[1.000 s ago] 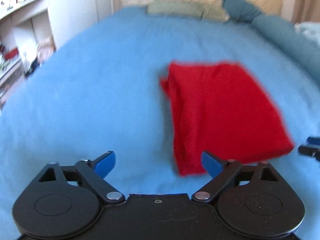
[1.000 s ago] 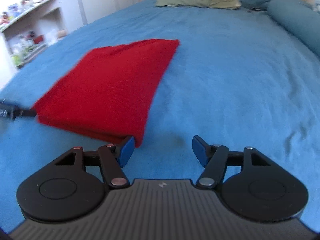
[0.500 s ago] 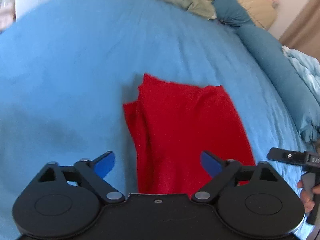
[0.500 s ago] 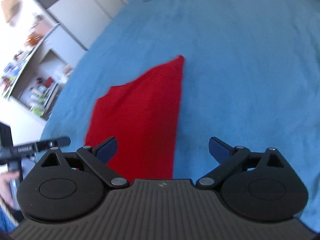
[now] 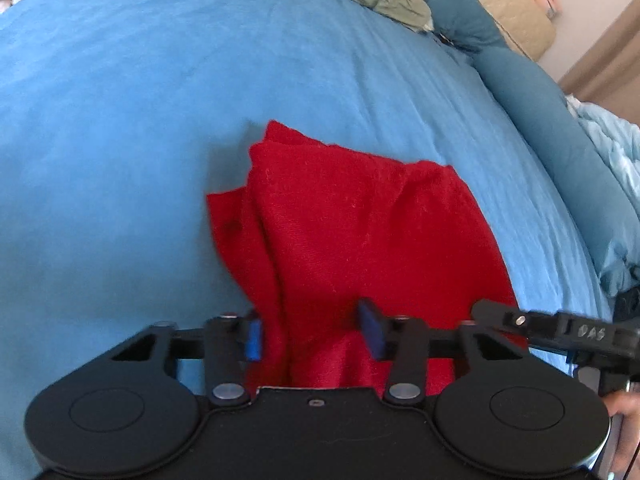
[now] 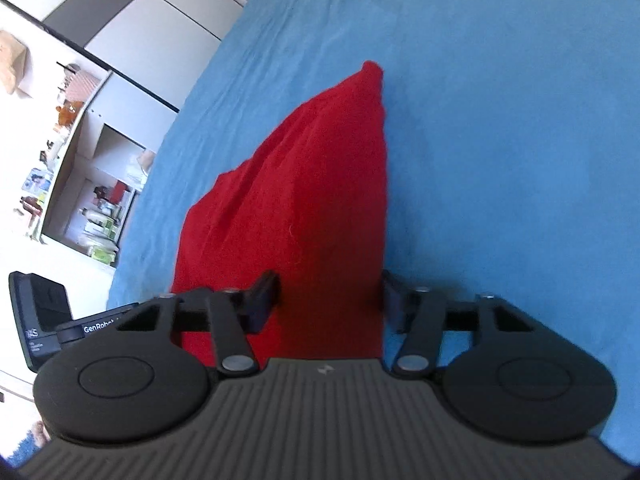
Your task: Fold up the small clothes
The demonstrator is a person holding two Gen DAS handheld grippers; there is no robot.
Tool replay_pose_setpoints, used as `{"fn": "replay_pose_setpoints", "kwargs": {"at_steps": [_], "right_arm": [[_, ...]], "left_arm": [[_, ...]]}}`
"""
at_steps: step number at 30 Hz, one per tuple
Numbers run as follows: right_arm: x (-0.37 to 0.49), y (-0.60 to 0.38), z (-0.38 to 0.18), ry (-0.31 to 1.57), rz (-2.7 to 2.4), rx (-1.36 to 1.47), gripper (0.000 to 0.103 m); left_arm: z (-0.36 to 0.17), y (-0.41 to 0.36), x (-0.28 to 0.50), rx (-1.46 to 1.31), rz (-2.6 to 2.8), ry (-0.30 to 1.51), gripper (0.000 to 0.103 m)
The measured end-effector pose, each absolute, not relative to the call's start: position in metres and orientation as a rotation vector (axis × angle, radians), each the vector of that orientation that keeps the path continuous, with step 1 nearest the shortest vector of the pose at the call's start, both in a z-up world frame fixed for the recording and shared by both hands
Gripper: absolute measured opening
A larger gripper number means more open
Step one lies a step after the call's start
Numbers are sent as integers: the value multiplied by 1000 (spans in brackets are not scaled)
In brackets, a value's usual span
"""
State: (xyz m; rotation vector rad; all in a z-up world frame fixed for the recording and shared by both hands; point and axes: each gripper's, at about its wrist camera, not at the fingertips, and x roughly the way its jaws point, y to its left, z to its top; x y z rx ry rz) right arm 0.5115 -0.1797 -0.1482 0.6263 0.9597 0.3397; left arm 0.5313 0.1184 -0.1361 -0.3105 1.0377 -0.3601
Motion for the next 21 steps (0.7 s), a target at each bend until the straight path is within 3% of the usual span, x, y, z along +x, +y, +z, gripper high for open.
{"fn": "replay_pose_setpoints", "kwargs": {"at_steps": [1,2,5,14,21], "right_arm": [[510,-177,-146,951,340,613,48],[509,-175,-142,939,336,599,44],[500,-173,-125,892,351,568,40],[404,-220,-57,815,397,514,39],[309,-268,-64,859,301,472,39]], "left_arm": [[-133,121,530,-325,-352,1029,31],[-128,123,527,-334,-349,1020,26],[-113,117,514,-288,-323,995,23],[-50,63,405,-136,-437,886,20],[-84,12,332,-189,-479,935,20]]}}
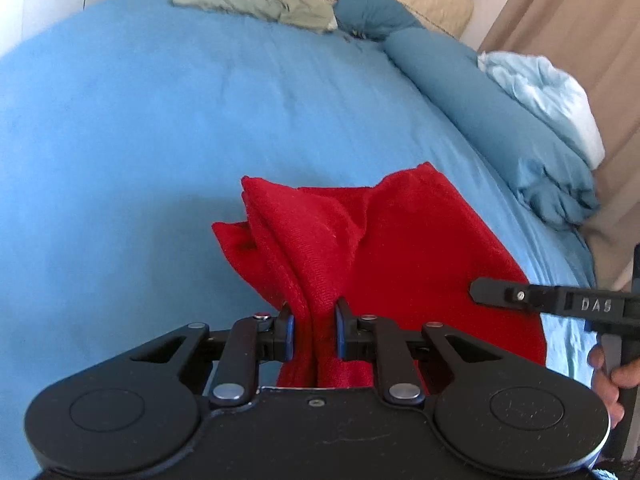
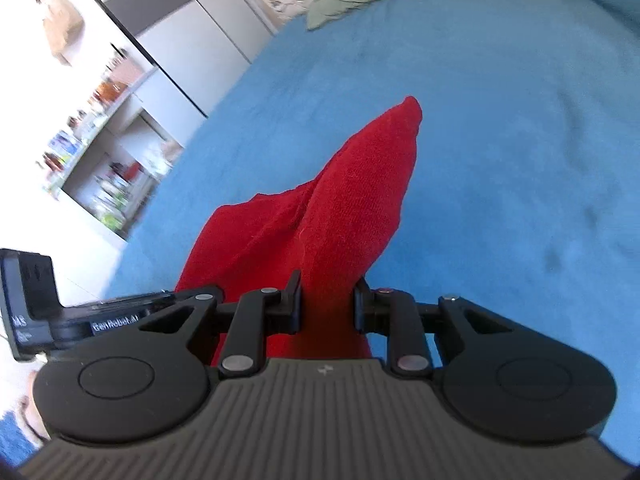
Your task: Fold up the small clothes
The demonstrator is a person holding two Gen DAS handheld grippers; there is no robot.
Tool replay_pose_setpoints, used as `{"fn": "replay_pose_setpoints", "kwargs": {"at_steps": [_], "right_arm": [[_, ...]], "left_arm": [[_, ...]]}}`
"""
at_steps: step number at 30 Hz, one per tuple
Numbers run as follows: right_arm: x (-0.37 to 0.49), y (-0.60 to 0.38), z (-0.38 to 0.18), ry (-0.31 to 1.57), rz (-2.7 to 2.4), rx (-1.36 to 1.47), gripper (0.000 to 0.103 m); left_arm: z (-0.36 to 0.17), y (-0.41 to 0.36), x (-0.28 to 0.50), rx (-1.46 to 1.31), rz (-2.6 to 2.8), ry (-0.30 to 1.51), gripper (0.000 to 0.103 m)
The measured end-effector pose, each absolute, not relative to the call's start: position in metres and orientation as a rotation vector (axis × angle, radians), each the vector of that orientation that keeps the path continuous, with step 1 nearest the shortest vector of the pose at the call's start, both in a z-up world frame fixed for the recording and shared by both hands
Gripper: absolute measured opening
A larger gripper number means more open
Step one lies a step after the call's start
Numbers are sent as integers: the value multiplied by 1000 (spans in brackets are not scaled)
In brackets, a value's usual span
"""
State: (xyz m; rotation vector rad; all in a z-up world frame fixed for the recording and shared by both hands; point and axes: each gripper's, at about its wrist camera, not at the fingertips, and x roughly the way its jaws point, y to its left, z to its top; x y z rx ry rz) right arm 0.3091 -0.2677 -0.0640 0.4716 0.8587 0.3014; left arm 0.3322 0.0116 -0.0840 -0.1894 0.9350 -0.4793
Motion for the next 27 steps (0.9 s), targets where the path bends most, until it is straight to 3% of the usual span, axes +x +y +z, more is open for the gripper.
{"fn": "replay_pose_setpoints", "kwargs": {"at_steps": [3,6,9,11,12,13,14,22,27], "right_arm": [[288,-286,-95,885,251,490,39],[279,-300,-117,866,235,574,41],[274,-303,-120,853,207,553,53],[266,-304,-114,821,196,499,73],[260,-304,-109,792,183,468,78],[256,-305,-107,770,166,441,88],[253,-307,-106,756,148,410,90],[250,-307,-140,796,84,290,92],[249,-307,-136,776,79,275,93]], "left_arm": [[-104,-5,317,-153,-443,946,21],[-104,-10,312,-116,-413,920,30],[-97,-12,309,-59,-370,891,50],[-91,-13,302,-3,-335,850,81],[-89,-11,298,18,-323,831,85],[-89,-10,295,30,-317,820,86],[-92,-7,293,40,-308,822,86],[-141,11,289,-18,-256,901,88],[-130,10,287,-19,-231,889,87]]}}
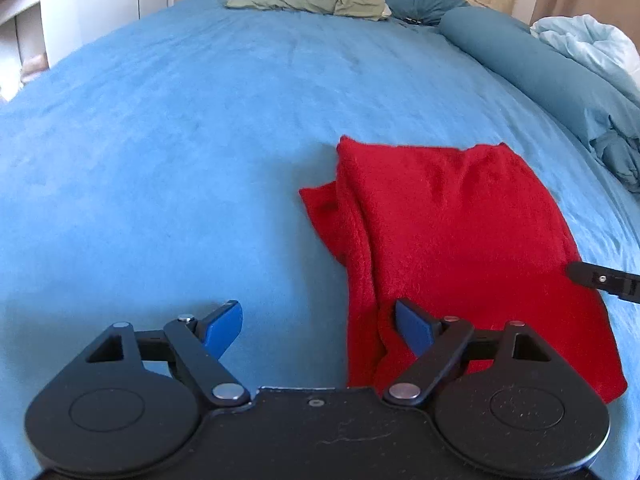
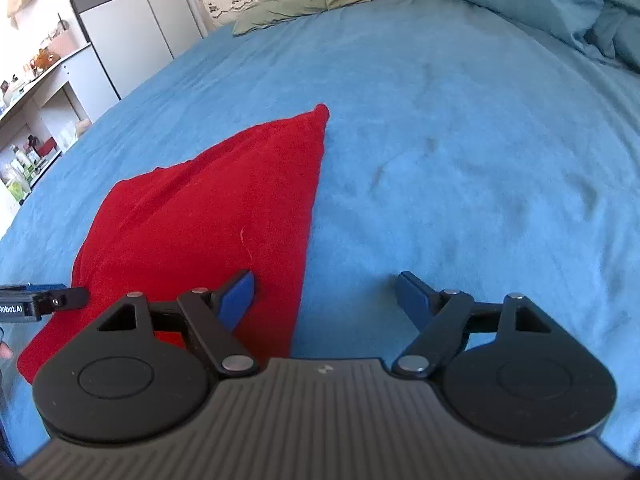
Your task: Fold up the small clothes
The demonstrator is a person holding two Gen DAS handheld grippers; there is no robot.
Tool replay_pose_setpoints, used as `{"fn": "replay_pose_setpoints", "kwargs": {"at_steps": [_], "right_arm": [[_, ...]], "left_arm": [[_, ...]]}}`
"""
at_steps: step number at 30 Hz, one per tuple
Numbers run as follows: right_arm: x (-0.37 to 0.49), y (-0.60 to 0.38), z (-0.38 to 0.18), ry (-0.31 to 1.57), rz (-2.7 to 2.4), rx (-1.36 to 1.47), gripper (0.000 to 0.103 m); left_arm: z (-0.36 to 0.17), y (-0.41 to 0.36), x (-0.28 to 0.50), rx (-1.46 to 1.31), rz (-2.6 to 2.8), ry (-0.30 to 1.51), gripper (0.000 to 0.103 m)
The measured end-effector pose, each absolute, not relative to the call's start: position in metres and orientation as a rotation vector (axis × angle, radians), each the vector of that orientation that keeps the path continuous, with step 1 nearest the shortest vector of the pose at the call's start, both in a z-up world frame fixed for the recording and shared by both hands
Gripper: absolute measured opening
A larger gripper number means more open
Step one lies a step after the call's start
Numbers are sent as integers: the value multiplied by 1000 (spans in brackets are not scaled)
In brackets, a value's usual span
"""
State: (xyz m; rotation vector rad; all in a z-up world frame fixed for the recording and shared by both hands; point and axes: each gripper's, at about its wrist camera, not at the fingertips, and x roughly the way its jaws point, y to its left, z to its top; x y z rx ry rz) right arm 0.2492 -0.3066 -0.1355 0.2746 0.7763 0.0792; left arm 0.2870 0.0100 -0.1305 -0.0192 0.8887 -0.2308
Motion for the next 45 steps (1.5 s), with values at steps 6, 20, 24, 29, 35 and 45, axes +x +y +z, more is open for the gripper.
{"fn": "replay_pose_setpoints", "kwargs": {"at_steps": [6,20,24,29,35,45], "right_arm": [[210,-301,-59,695,73,252,93],[56,-248,93,614,-11,97,103],[21,-236,87,658,-40,100,103],[-9,-222,72,717,-71,82,103],[-30,-215,52,770,-78,99,103],[-35,-206,38,804,-91,76,103]], "left_arm": [[-65,9,251,11,-197,784,82],[81,14,99,79,-147,575,103],[71,18,64,66,-124,612,103],[54,21,35,87,-111,648,103],[38,19,16,71,-140,682,103],[28,7,6,123,-147,668,103]]}}
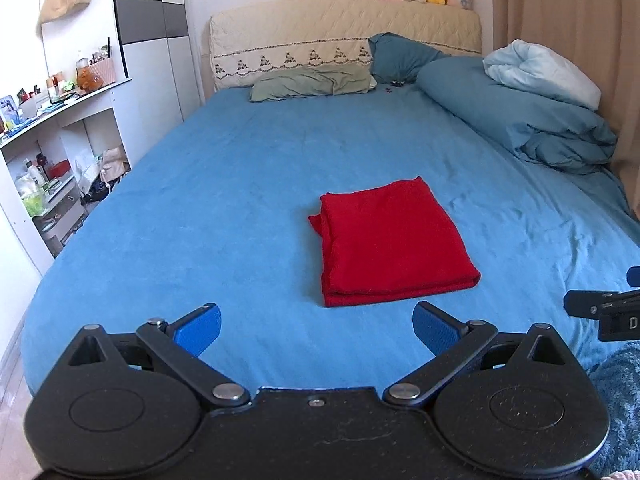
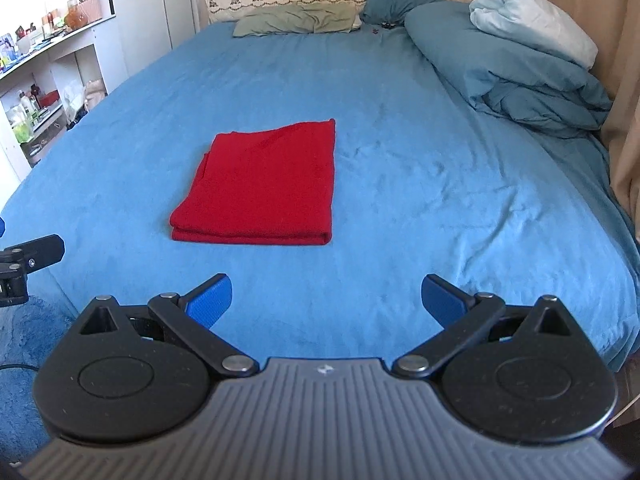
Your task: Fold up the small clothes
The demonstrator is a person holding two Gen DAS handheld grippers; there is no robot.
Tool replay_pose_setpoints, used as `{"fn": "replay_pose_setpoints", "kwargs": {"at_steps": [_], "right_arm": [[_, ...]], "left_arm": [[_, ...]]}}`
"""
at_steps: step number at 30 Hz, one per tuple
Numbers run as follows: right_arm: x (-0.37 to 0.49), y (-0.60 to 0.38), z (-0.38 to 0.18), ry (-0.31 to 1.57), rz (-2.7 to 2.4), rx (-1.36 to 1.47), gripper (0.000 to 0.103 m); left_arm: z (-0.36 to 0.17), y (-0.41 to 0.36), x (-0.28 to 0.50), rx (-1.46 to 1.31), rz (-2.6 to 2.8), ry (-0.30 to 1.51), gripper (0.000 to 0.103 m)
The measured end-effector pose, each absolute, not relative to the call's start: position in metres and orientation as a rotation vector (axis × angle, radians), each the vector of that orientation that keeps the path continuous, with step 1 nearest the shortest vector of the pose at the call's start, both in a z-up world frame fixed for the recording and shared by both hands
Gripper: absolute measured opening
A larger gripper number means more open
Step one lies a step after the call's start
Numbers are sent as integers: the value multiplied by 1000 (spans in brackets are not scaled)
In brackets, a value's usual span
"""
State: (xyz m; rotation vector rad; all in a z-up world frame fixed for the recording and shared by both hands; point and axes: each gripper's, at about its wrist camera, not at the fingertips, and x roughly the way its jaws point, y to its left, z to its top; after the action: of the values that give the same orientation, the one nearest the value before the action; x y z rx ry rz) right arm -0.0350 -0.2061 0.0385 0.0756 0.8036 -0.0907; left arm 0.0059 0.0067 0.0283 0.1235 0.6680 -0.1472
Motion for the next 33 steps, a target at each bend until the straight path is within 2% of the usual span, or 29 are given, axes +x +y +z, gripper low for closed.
{"fn": "replay_pose_setpoints", "kwargs": {"at_steps": [33], "right_arm": [[-33,-203,34,817,-95,96,103]], "left_arm": [[36,12,0,137,-147,615,103]]}}
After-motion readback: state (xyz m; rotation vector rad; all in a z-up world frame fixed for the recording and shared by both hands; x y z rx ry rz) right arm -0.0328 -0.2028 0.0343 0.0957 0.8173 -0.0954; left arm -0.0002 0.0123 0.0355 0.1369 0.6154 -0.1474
